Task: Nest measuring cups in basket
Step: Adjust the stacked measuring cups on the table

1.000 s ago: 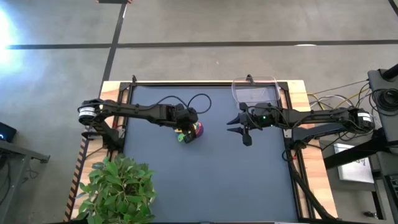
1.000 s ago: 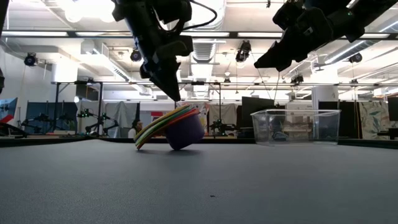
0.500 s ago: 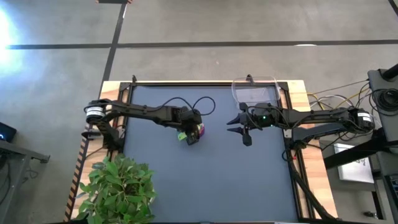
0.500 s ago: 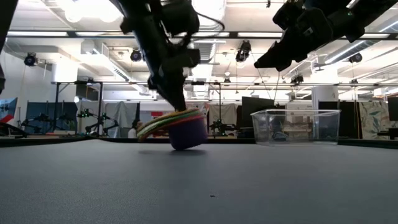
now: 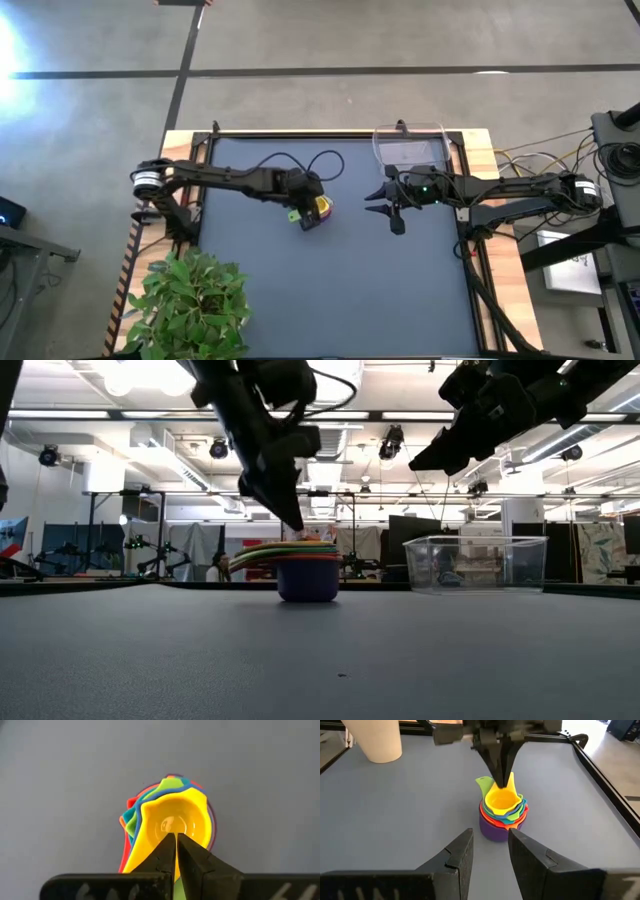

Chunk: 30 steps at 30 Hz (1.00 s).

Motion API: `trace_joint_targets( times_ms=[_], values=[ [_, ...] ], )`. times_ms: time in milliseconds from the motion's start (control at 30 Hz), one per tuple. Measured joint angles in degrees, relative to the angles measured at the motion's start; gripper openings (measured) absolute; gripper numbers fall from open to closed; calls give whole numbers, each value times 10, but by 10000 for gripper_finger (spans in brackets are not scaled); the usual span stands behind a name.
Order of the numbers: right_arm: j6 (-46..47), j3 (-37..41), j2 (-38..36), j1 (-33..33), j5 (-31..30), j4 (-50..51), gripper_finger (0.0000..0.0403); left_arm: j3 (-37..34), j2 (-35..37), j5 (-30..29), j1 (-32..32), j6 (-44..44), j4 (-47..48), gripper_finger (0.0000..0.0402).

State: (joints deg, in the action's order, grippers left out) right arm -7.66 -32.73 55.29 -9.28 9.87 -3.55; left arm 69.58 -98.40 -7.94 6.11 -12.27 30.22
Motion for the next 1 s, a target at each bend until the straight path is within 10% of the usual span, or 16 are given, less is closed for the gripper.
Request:
trace_joint_targets(
  times_ms=[267, 767, 1000],
  values=[
    [0, 1, 0, 0, 0, 0, 112, 0, 38, 2, 0, 28, 33, 36],
    [-5, 2, 0, 0, 0, 0, 112, 0, 37, 9, 1, 30, 64, 386],
    [-5, 2, 0, 0, 0, 0, 112, 0, 37, 4, 1, 46, 64, 377]
  ],
)
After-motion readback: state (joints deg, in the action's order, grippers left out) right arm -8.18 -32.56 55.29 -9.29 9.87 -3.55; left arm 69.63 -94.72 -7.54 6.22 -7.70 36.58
